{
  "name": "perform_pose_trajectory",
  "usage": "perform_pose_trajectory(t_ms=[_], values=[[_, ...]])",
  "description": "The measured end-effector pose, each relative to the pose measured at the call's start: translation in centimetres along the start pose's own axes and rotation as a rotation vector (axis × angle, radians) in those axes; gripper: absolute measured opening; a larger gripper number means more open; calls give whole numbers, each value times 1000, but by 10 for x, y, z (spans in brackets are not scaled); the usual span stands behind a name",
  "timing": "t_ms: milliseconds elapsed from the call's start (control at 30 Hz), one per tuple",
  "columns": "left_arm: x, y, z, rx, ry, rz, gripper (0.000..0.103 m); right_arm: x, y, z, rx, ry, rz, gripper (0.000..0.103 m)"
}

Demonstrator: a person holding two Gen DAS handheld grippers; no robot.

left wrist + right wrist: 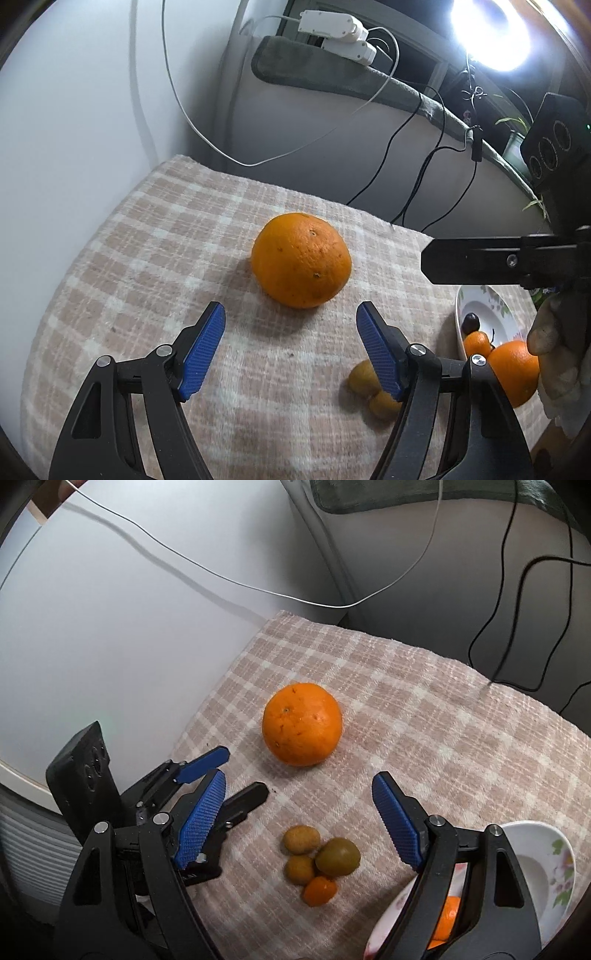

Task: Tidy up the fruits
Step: 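Close the right tool around the second large orange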

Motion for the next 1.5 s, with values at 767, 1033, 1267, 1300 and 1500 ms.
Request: perform_pose_trajectory(t_ms=[767,1033,1267,1300,1500], values=[[-28,-14,-6,30,24,-29,73,-33,-31,22,-31,40,-58,84],[-37,-17,-3,32,57,-43,74,-54,-35,20,-27,29,-87,84],[-44,-17,1,41,96,-71,74,-68,-32,16,-26,13,-123,84],[-46,-17,2,38,100,-77,74,-70,-32,15,-19,10,-128,84],[-53,-19,8,32,115,-90,74,-77,-29,12,-12,7,-143,84]])
Point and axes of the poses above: each gripper's, at about its wrist camera, not at the fingertips, and x roughly against the way its jaws point, z to its right, y to its underside, the point moved 8 cm from there along -x, roughly the way its jaws point, and after that the axes turned 1 degree about x, right-handed, at the moved point
